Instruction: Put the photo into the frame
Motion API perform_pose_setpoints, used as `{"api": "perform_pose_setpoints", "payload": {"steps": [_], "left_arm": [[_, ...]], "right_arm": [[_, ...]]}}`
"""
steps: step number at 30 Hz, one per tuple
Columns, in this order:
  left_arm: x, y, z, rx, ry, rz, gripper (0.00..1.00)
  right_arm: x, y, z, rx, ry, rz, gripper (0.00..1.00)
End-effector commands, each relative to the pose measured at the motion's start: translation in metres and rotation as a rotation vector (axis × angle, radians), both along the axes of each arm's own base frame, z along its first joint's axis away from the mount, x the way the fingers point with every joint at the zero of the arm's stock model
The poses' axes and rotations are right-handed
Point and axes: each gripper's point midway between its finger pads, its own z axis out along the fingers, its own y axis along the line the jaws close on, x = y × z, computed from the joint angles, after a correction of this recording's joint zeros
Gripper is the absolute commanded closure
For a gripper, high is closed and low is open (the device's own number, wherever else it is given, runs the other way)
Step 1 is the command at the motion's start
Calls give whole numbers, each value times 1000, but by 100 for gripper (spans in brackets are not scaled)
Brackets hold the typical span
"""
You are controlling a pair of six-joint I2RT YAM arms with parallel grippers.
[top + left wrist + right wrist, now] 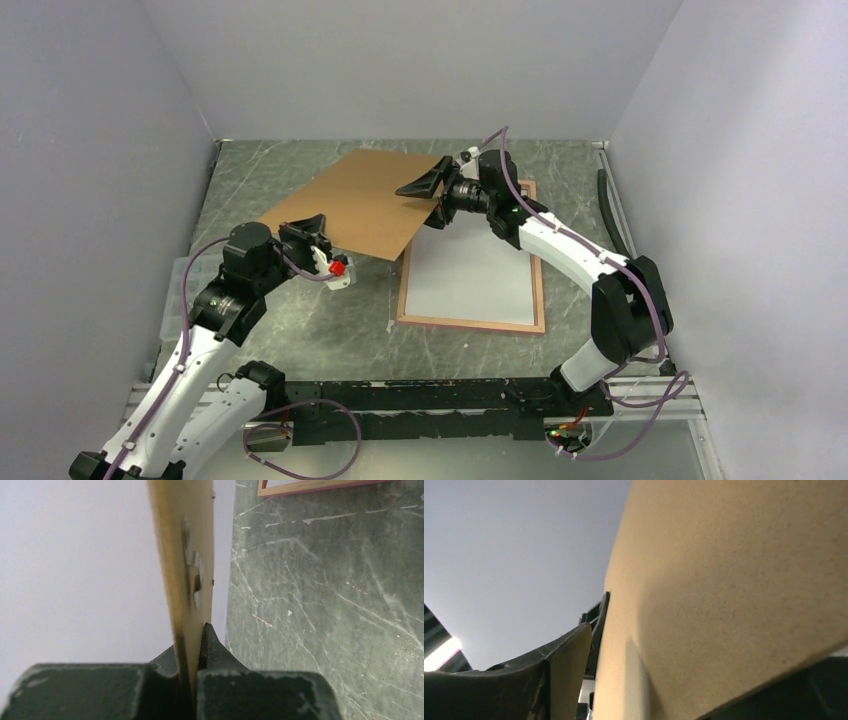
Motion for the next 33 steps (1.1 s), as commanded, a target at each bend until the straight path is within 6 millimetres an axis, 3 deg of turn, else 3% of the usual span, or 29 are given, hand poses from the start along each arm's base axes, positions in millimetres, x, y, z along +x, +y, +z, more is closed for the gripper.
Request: {"api": "perform_pose_setpoints", "payload": {"steps": [1,3,5,7,10,13,18,22,33], "left_arm": [[-4,-12,49,-44,-166,-71,97],[0,-10,52,-46,-196,-57,97],[3,-8,58,-54,-218,-40,97],[5,-7,62,-60,-217,-26,97],[4,-6,65,-70,-204,-19,97],[1,-6,66,-74,-184,-23,97],[-7,-9,70,-101,-156,-51,97],[-17,-13,72,-106,-141,-91,97],[-34,-19,75,-88,-116,-161,97]], "right_arm": [[-20,-15,37,-7,-211,89,30],[-21,-26,38,-45,-273,126,19],[-24,-40,44,-68,-381,176,2],[-31,-56,54,-66,-475,224,0],[-35,-84,60,-244,-711,233,0],[-35,-107,55,-469,-917,211,0],[-43,-139,43,-760,-1417,204,0],[-58,-137,46,-831,-1694,268,0],[-51,-92,33,-1051,-1970,458,6]]}}
